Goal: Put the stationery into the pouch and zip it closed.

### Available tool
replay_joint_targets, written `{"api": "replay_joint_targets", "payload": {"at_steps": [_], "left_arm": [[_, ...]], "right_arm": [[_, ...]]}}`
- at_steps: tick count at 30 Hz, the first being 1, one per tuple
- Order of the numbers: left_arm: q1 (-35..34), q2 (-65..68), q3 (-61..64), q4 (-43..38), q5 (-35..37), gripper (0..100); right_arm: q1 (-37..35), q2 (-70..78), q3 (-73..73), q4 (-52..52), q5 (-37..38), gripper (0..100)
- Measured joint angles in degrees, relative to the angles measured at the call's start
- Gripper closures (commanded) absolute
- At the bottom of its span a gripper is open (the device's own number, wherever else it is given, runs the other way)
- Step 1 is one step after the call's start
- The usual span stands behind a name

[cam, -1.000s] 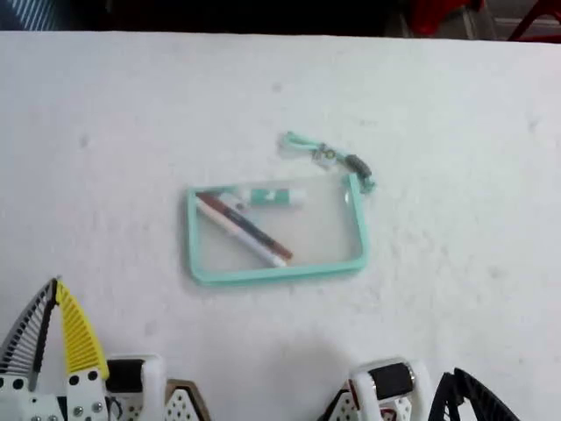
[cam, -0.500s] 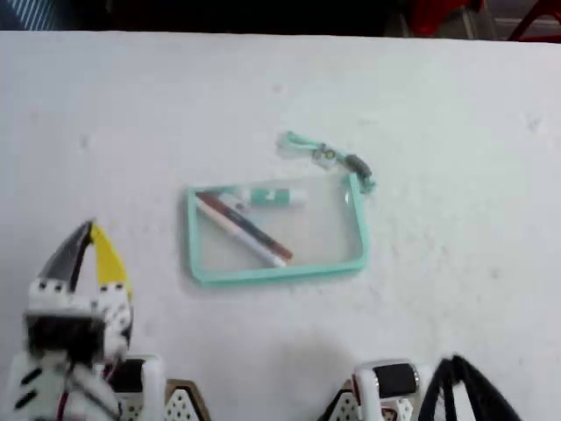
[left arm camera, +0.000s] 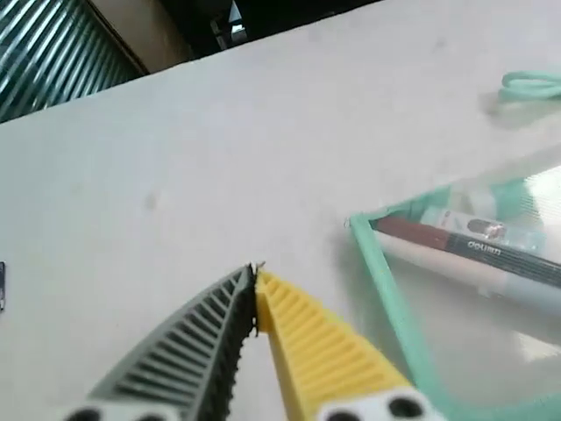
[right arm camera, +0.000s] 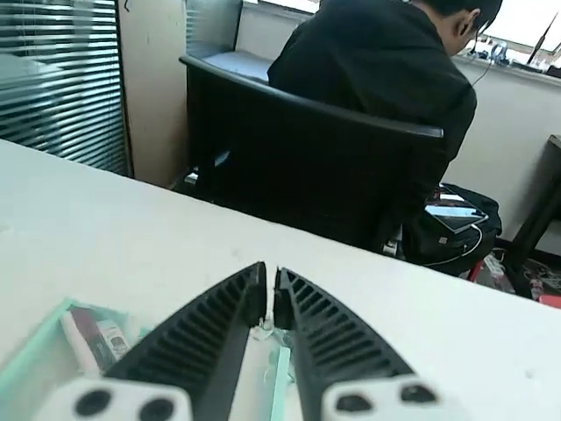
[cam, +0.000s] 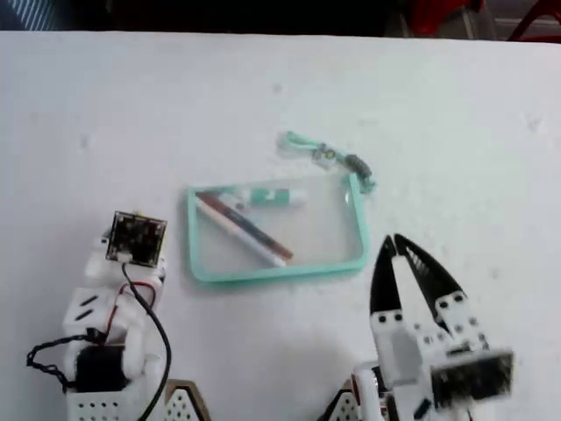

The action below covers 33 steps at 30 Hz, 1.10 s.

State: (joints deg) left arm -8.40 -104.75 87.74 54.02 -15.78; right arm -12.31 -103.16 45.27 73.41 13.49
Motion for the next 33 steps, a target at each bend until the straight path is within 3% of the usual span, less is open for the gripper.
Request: {"api": "replay_joint_targets", "payload": {"at_steps": [22, 27, 33], "left_arm": [[0.0, 0.8, 9.4, 1.0, -0.5, 98], [0.0, 0.8, 9.4, 6.5, -0.5, 98], [0.0, 0.8, 9.4, 12.5, -0.5, 98]], "right_arm": [[0.1, 0.4, 50.1, -22.8, 0.2, 98.1], [0.2, 0.2, 51.1, -22.2, 0.2, 98.1], [0.1, 0.4, 51.1, -11.7, 0.1, 98.1]]}}
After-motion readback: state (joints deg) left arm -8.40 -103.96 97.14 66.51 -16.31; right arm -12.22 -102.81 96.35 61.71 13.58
